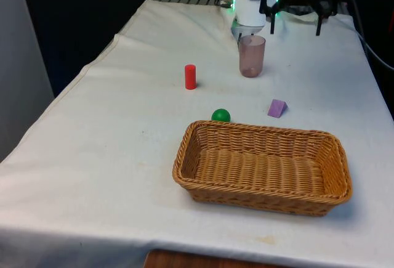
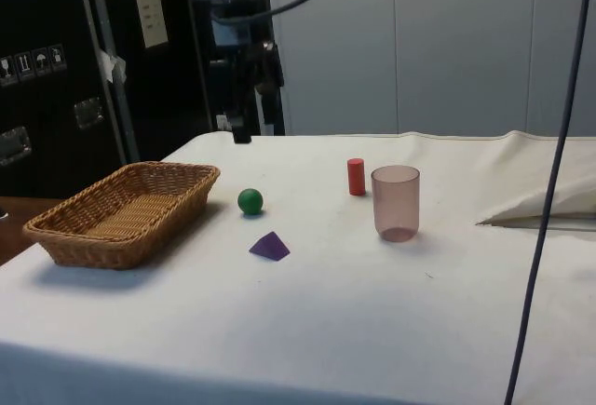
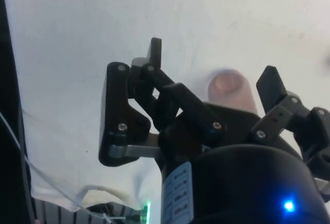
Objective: Pick up the triangular block and place it into the basket.
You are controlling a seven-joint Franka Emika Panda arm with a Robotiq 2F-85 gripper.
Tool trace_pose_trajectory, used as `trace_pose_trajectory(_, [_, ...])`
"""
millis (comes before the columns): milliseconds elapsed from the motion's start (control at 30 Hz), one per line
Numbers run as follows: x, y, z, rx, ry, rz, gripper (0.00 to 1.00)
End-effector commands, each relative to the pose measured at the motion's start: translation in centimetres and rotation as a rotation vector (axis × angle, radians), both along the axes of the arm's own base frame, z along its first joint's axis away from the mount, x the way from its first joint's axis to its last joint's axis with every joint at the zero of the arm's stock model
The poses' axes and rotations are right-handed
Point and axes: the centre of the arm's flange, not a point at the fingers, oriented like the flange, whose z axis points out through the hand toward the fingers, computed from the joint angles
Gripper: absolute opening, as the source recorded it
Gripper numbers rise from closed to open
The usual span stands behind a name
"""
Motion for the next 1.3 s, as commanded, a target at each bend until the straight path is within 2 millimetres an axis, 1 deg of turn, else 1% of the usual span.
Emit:
trace_pose_trajectory(0, [-0.2,0.3,-0.8,-0.006,-0.005,-0.015,1.00])
trace_pose_trajectory(100, [-0.5,0.3,-1.1,-0.002,0.004,-0.017,1.00])
trace_pose_trajectory(133, [-0.6,0.5,-1.9,-0.005,-0.003,-0.032,1.00])
trace_pose_trajectory(267, [-0.6,0.4,-3.2,-0.005,-0.007,-0.057,1.00])
trace_pose_trajectory(300, [-0.6,0.5,-4.0,-0.005,-0.005,-0.069,1.00])
trace_pose_trajectory(333, [-0.6,0.5,-4.3,-0.005,-0.005,-0.076,1.00])
trace_pose_trajectory(367, [-0.6,0.4,-4.0,-0.006,0.002,-0.067,1.00])
trace_pose_trajectory(433, [-0.4,0.5,-5.1,-0.007,-0.003,-0.088,1.00])
trace_pose_trajectory(567, [0.0,0.4,-6.5,-0.010,-0.003,-0.108,1.00])
trace_pose_trajectory(600, [0.2,0.3,-7.2,-0.012,-0.002,-0.117,1.00])
trace_pose_trajectory(633, [0.3,0.3,-7.6,-0.013,-0.001,-0.122,1.00])
trace_pose_trajectory(667, [0.1,0.4,-7.4,-0.015,0.003,-0.114,1.00])
trace_pose_trajectory(767, [0.6,0.3,-8.7,-0.016,0.001,-0.134,1.00])
trace_pose_trajectory(800, [0.7,0.3,-9.4,-0.019,0.002,-0.141,1.00])
trace_pose_trajectory(867, [0.9,0.3,-10.0,-0.021,0.004,-0.146,1.00])
trace_pose_trajectory(900, [0.8,0.3,-9.9,-0.023,0.011,-0.140,1.00])
trace_pose_trajectory(1000, [0.9,0.1,-11.3,-0.029,0.006,-0.153,1.00])
trace_pose_trajectory(1267, [1.0,-0.7,-12.3,-0.040,0.005,-0.165,1.00])
